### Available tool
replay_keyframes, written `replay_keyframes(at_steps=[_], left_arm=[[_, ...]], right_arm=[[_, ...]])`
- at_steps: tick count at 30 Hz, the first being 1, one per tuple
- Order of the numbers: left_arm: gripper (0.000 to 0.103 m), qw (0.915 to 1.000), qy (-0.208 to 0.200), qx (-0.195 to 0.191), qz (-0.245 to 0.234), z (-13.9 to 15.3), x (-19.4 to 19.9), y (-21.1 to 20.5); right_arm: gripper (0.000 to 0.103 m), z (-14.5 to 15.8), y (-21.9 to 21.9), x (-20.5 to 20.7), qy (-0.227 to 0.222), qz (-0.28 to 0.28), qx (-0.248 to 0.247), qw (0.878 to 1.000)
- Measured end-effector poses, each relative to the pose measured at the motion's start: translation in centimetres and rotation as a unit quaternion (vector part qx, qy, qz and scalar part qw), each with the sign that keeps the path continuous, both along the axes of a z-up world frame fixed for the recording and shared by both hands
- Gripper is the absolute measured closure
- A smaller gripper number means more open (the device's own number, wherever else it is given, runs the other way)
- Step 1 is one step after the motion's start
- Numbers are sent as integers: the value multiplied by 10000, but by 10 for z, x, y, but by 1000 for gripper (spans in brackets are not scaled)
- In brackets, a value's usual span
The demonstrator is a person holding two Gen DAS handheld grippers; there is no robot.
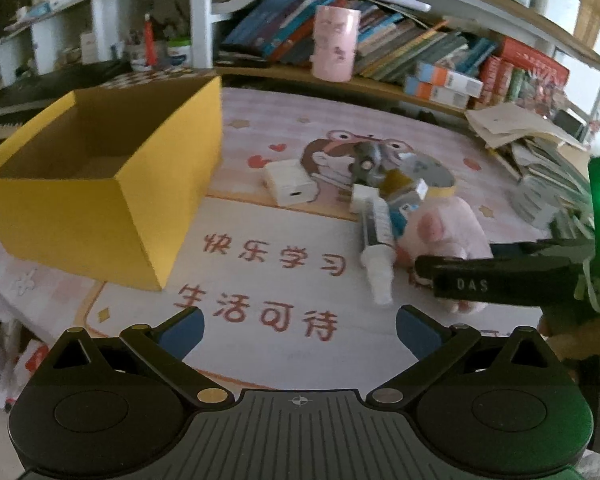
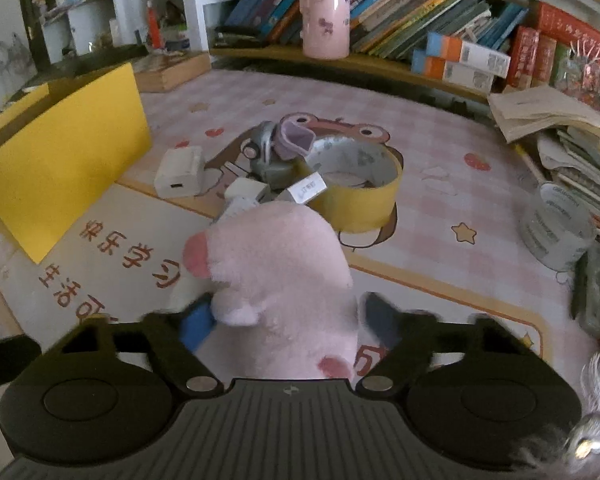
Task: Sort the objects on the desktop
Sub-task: 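Grasp the pink pig plush with the right tool, then grasp the white spray bottle with the left tool while the right tool holds the pig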
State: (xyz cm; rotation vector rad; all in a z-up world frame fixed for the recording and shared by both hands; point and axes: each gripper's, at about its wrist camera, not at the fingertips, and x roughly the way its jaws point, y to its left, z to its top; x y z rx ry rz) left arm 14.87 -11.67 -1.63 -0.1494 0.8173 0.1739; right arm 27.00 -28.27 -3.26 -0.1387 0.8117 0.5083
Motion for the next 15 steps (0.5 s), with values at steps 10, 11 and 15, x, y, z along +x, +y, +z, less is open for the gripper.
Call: replay_keyframes(at_steps=[10, 11, 15], left_arm=[[15, 9991, 37, -229, -359, -12, 45, -19], [18, 9989, 50, -219, -413, -14, 54, -22], [24, 9979, 12, -89, -645, -23, 86, -32]], right_arm=[[42, 22, -59, -18, 65, -709, 554, 9959], [42, 23, -65, -20, 102, -788, 596, 9951], [42, 24, -80, -30, 204, -955, 684, 9929]])
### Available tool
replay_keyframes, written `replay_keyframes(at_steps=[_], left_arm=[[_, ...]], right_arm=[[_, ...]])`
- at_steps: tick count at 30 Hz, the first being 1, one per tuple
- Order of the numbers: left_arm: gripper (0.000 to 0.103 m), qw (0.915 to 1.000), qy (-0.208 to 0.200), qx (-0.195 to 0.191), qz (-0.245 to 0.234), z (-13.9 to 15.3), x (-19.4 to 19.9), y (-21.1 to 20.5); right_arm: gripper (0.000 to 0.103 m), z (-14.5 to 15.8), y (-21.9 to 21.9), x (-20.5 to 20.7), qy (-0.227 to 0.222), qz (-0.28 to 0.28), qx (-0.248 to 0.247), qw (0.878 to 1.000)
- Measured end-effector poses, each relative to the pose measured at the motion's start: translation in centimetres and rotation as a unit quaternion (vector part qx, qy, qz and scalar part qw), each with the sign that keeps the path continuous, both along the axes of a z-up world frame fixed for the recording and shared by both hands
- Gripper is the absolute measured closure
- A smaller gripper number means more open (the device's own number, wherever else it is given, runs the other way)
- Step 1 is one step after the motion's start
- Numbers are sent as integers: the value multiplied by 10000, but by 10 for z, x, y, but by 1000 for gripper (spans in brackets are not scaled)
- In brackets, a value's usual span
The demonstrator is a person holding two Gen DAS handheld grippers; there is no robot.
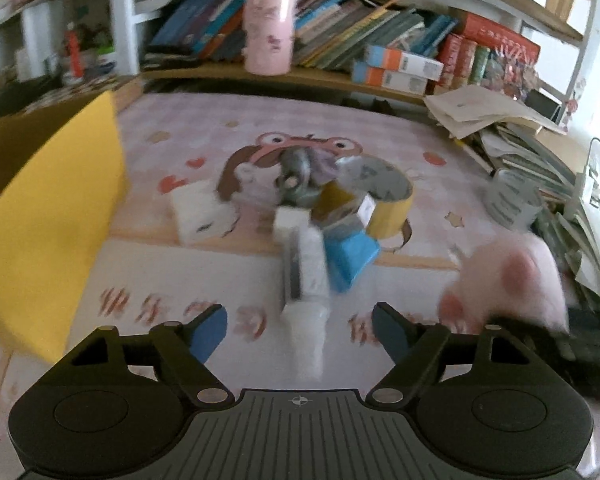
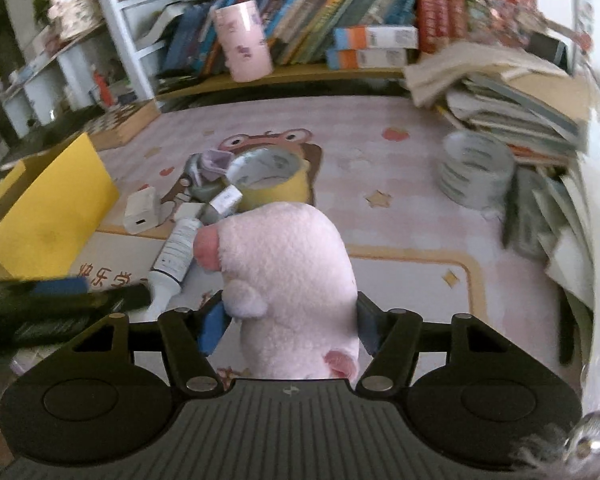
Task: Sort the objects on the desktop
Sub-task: 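Grasp the white spray bottle with the left tool while the right tool holds the pig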
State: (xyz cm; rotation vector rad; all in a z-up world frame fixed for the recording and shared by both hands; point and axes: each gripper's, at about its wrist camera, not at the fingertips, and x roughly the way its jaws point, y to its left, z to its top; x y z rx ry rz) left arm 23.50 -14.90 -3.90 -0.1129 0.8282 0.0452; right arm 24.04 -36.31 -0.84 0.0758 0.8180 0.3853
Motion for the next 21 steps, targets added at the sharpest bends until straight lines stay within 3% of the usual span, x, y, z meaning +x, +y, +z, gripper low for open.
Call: replay_keyframes(at_steps=[4, 6, 14, 18, 21], left_arm=[[39, 9996, 106, 227, -139, -11, 29, -6], [52, 9992, 230, 284, -178, -16, 39, -7], [70, 9979, 565, 239, -210, -30, 48, -2], [72, 9974, 567, 348, -287, -29, 47, -6], [72, 9985, 513, 8, -168, -25, 42, -1]], right_arm=[[41, 3, -5, -5, -147, 26, -166, 9998], [40, 3, -8, -7, -189, 10, -249, 9995], [40, 1, -17, -5, -107, -95, -227, 9996], [40, -2, -18, -4, -42, -97, -178, 9998], [40, -2, -17, -4, -44, -107, -157, 9998]])
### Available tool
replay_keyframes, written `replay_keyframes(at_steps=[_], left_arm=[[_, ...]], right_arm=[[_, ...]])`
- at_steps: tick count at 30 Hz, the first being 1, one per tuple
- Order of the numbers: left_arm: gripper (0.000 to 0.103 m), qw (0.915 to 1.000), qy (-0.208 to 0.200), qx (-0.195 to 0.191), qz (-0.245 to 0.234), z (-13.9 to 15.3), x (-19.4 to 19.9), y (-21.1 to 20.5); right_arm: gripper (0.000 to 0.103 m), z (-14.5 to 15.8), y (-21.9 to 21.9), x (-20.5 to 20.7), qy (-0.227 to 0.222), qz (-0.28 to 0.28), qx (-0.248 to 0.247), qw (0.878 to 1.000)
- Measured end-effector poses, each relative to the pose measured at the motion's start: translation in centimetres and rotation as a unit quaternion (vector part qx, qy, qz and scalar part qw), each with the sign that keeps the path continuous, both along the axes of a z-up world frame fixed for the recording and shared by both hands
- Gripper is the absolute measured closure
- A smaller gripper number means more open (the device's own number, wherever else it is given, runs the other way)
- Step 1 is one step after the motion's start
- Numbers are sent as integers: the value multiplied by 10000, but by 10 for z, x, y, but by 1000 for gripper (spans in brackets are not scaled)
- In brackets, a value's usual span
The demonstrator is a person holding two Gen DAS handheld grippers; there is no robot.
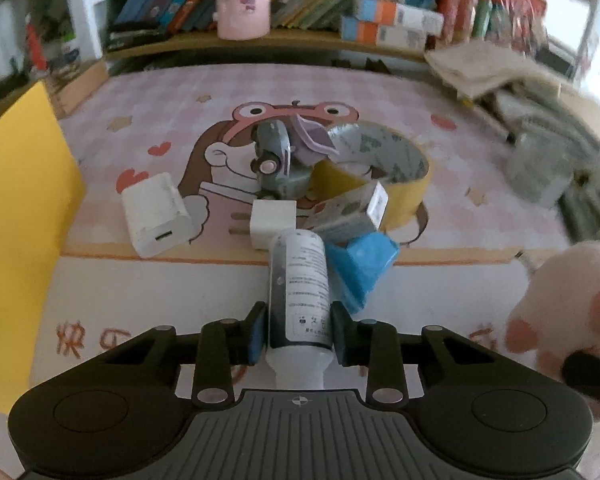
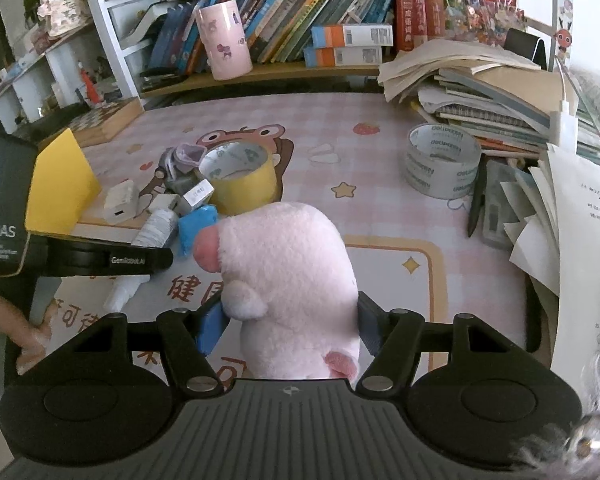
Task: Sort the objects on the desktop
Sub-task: 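Lift and carry the pig and bottle toward the yellow box with both tools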
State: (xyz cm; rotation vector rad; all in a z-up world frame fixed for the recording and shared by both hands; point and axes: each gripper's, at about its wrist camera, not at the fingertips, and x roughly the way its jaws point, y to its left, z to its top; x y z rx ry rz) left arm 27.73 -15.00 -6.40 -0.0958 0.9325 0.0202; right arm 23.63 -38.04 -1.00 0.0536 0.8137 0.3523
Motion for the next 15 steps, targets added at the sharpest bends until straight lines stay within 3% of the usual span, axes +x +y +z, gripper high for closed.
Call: replay_keyframes(at_steps=[7, 15], left_arm=[[72, 9934, -285, -1007, 472, 27, -20, 15], [72, 9814, -563, -1704, 684, 55, -50, 30]], right_arm=[[40, 4, 1, 4, -20, -20, 173, 9998], [40, 15, 10, -4, 10, 1, 408, 9992]])
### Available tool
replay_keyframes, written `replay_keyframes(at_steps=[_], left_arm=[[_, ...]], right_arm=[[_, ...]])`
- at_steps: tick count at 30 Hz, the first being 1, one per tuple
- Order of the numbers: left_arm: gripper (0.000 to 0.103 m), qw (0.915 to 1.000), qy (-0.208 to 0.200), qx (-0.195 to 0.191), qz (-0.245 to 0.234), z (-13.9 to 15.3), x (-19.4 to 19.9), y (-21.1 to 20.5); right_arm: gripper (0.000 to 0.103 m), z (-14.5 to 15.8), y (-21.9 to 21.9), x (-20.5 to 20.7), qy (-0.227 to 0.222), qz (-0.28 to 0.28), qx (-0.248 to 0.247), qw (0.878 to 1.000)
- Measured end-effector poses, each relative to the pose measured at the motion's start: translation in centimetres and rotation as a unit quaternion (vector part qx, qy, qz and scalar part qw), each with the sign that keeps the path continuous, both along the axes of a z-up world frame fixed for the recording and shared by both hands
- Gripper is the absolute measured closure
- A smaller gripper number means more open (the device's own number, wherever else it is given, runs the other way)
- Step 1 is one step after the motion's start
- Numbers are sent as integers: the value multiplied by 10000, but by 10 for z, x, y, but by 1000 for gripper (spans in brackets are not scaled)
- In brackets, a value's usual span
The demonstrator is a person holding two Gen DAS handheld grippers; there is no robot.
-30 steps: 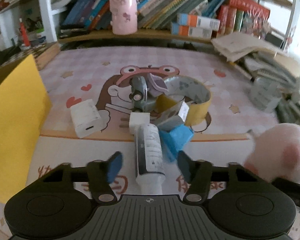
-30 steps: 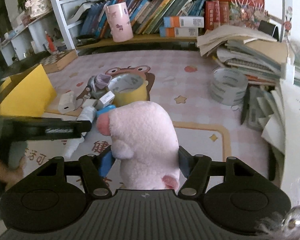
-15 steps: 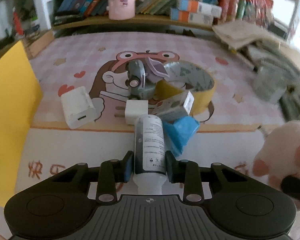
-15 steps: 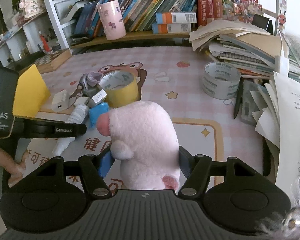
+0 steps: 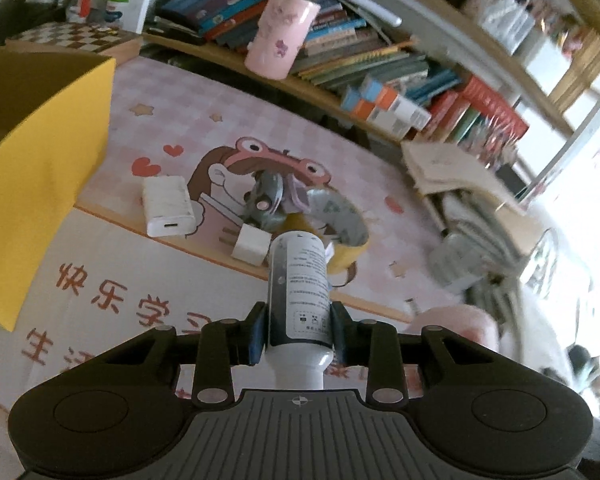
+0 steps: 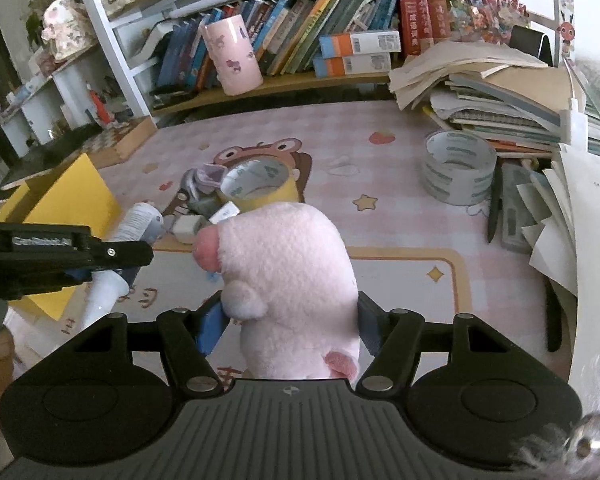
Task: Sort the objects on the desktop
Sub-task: 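Lift and carry the pig and bottle toward the yellow box with both tools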
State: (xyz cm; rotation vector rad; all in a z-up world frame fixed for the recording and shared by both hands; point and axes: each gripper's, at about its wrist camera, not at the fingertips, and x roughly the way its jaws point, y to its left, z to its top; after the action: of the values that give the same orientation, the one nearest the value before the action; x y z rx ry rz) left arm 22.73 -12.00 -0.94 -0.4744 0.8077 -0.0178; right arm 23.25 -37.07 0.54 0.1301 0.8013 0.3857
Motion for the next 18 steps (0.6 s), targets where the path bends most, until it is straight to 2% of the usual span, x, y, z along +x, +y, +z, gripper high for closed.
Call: replay_keyframes(at_steps=[4, 18], left_arm=[[72, 9997, -65, -228, 14, 7, -14, 6], [72, 9976, -272, -592, -228, 24, -62, 36]], right_arm=[[40, 7, 6, -10, 16, -8, 61, 10000], [40, 25, 35, -51, -189, -299, 49, 9994]])
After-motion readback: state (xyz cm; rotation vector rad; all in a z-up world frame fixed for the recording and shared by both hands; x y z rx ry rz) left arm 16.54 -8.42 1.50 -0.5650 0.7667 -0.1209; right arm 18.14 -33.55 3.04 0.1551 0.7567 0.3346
